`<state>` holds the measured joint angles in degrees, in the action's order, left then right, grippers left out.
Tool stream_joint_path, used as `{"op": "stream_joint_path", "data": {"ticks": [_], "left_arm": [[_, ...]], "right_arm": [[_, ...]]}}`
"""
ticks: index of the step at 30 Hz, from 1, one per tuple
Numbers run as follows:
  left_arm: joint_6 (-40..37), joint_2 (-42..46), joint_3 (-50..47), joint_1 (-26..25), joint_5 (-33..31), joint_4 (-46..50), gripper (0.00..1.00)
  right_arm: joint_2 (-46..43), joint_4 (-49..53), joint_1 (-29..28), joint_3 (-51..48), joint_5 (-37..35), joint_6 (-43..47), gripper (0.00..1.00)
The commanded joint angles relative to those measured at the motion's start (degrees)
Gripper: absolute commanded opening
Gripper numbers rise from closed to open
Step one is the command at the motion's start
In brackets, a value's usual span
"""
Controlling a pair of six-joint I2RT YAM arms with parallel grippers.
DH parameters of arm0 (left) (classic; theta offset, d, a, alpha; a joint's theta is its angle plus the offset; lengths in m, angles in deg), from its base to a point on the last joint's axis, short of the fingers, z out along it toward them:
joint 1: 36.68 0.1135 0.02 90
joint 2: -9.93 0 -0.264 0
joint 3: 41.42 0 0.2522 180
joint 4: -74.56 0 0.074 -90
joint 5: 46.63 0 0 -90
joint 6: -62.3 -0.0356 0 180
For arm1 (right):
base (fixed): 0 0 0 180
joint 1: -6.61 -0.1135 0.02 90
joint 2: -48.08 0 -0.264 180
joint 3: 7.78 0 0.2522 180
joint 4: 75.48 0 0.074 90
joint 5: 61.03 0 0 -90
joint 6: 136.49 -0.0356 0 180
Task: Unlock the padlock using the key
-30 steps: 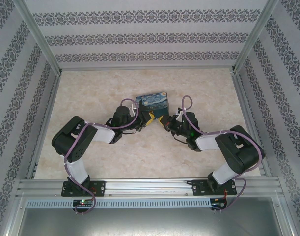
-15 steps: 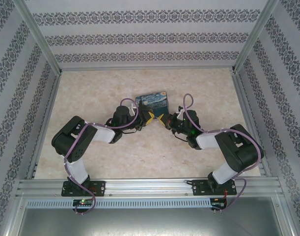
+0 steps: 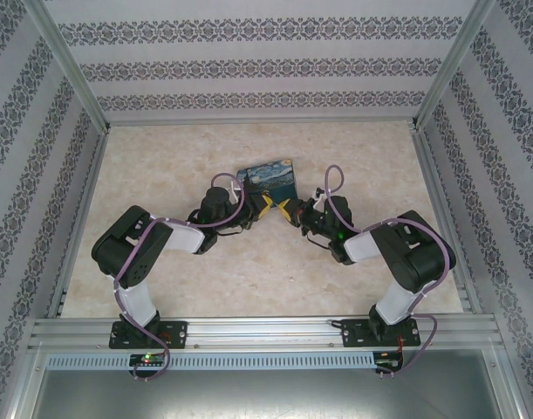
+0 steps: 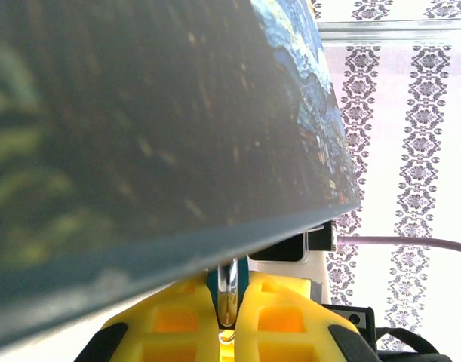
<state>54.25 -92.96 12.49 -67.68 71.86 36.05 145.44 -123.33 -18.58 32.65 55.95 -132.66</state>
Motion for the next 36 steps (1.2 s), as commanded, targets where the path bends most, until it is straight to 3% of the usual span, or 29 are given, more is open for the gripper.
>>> {"op": "stream_joint_path", "data": {"ticks": [1, 10, 24, 36], "left_arm": [[0.3, 1.4, 1.8, -2.4, 9.0, -5.6, 0.00], [0.1, 1.6, 1.8, -2.5, 8.8, -4.8, 0.00], [0.9, 1.6, 2.2, -3.2, 3.6, -4.1, 0.00], [0.0, 1.4, 2.1, -3.6, 3.6, -3.2, 0.00]], "right_arm": [[1.1, -4.4, 1.1, 2.8, 1.2, -0.6, 0.00], [1.2, -3.6, 0.7, 4.4, 3.6, 1.7, 0.00], [-0.5, -4.7, -5.6, 2.7, -2.2, -0.1, 0.00], [0.1, -4.9, -3.7, 2.3, -3.7, -1.5, 0.00]]}}
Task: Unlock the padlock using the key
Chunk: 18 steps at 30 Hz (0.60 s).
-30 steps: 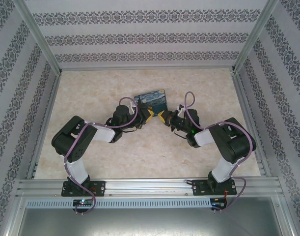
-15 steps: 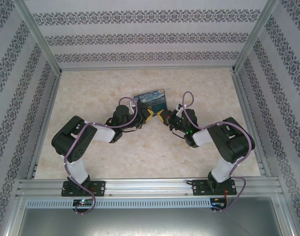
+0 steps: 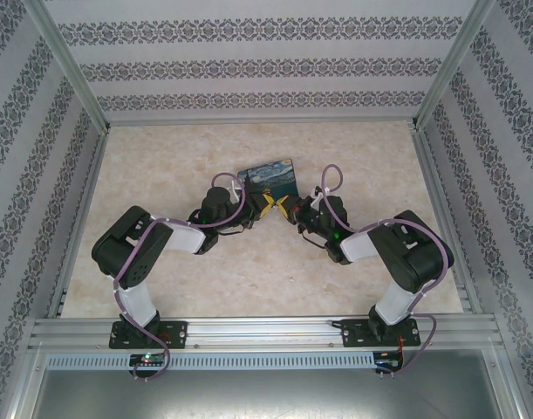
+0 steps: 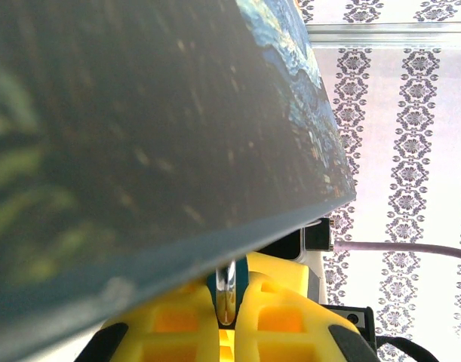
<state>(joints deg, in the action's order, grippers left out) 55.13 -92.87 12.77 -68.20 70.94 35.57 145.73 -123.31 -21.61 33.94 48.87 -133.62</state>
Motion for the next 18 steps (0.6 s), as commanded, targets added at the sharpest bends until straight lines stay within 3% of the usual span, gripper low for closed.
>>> {"op": "stream_joint_path", "data": {"ticks": [1, 7, 18], "left_arm": [[-1.3, 1.3, 2.0, -3.2, 4.4, -1.9, 0.00], [-0.8, -0.9, 3.3, -5.3, 4.4, -2.4, 0.00], [0.8, -2.8, 1.6, -5.9, -1.1, -2.6, 0.00]], "right_arm": [[0.3, -5.3, -1.0, 1.7, 3.3, -1.0, 0.00], [4.2, -10.8, -4.8, 7.7, 3.6, -3.7, 0.00], [6.9, -14.4, -3.2, 4.8, 2.5, -5.4, 0.02]]}}
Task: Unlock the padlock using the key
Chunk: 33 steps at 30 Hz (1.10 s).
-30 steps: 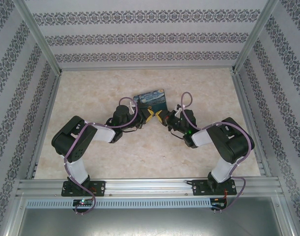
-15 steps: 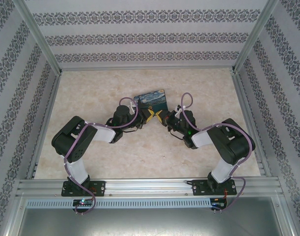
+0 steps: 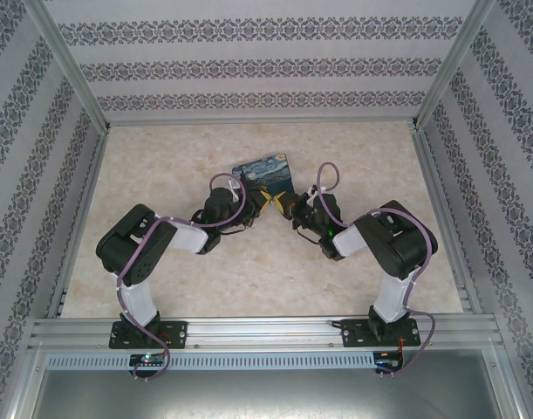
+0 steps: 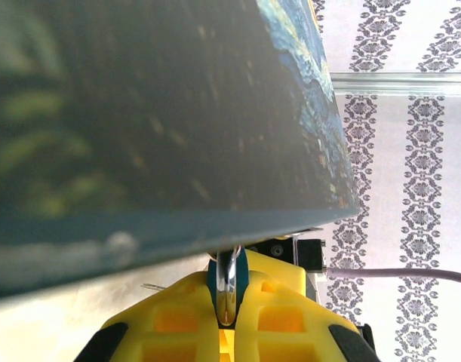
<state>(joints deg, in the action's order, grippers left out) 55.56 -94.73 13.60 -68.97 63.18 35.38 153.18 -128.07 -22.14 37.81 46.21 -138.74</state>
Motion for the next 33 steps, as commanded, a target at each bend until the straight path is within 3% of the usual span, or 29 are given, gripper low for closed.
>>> {"op": "stream_joint_path", "data": {"ticks": [1, 6, 14, 20, 26, 29, 33], "left_arm": [[0.1, -0.9, 0.8, -5.1, 6.0, -1.7, 0.00], [-1.5, -1.3, 0.5, -4.5, 2.7, 0.7, 0.00], [-4.3, -2.0, 1.2, -3.1, 2.6, 3.4, 0.00], [-6.0, -2.0, 1.8, -2.3, 4.4, 5.0, 0.00], [-7.4, -1.9, 2.7, -2.0, 6.7, 6.7, 0.00], [-7.9, -1.7, 2.9, -1.9, 7.6, 7.5, 0.00], [-8.7, -1.2, 3.4, -1.9, 8.7, 8.8, 0.00]], "right_arm": [[-0.8, -9.4, -2.4, 0.6, 5.3, 0.1, 0.08], [-3.7, -6.9, 0.0, -2.7, 6.1, 2.6, 0.39], [-6.9, -5.2, 3.9, -9.8, 9.3, 5.3, 0.60], [-12.5, 3.5, 4.7, -11.8, 12.4, 11.2, 0.61], [-21.8, 24.0, 4.5, -10.8, 11.3, 25.0, 0.60], [-27.6, 40.4, 3.2, -7.4, 6.7, 35.4, 0.60], [-33.2, 62.4, -2.9, -0.2, -7.9, 52.8, 0.59]]}}
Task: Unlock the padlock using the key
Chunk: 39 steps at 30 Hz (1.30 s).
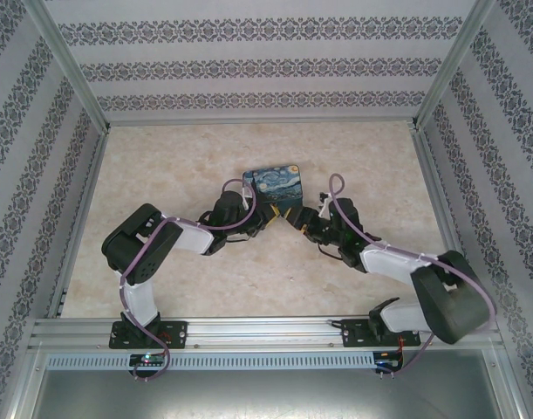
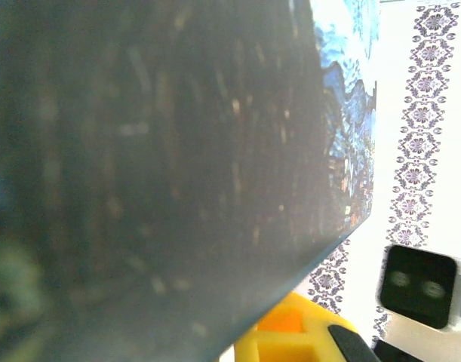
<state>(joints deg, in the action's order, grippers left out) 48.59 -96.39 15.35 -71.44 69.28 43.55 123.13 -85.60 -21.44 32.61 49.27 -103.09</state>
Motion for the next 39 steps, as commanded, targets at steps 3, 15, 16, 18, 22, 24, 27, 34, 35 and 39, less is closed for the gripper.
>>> {"op": "stream_joint_path", "data": {"ticks": [3, 15, 16, 18, 22, 24, 27, 34, 35, 39], "left_arm": [[-2.5, 0.9, 2.2, 0.6, 3.3, 2.0, 0.00], [-4.9, 2.5, 3.7, 0.5, 5.7, 6.9, 0.00], [-5.0, 2.6, 3.8, 0.6, 5.9, 7.1, 0.00], [-5.1, 2.7, 3.9, 0.6, 6.1, 7.5, 0.00], [-5.2, 2.7, 4.2, 0.6, 6.4, 7.7, 0.00], [-5.3, 2.6, 4.2, 0.6, 6.4, 7.7, 0.00], [-5.3, 2.6, 4.4, 0.6, 6.6, 7.8, 0.00], [-5.4, 2.7, 4.3, 0.6, 6.6, 7.9, 0.00], [-5.3, 2.7, 4.3, 0.6, 6.6, 7.9, 0.00], [-5.2, 2.9, 4.2, 0.6, 6.7, 7.9, 0.00]], "right_arm": [[-3.4, 26.5, -7.2, 7.9, -18.9, 25.3, 0.54], [1.7, 27.2, -12.6, 10.6, -28.0, 41.0, 0.42], [2.1, 27.1, -12.8, 10.8, -28.4, 41.6, 0.41], [3.1, 26.5, -13.1, 10.9, -29.0, 42.8, 0.41], [5.1, 26.0, -13.9, 11.8, -29.6, 44.3, 0.43], [5.8, 25.5, -14.2, 12.2, -29.7, 44.7, 0.43], [7.2, 25.1, -14.7, 13.1, -29.7, 45.1, 0.43], [10.5, 24.4, -14.9, 15.7, -30.2, 45.6, 0.43], [11.0, 24.4, -14.9, 15.9, -30.4, 45.7, 0.43], [12.8, 24.2, -14.7, 17.5, -30.5, 46.2, 0.41]]}}
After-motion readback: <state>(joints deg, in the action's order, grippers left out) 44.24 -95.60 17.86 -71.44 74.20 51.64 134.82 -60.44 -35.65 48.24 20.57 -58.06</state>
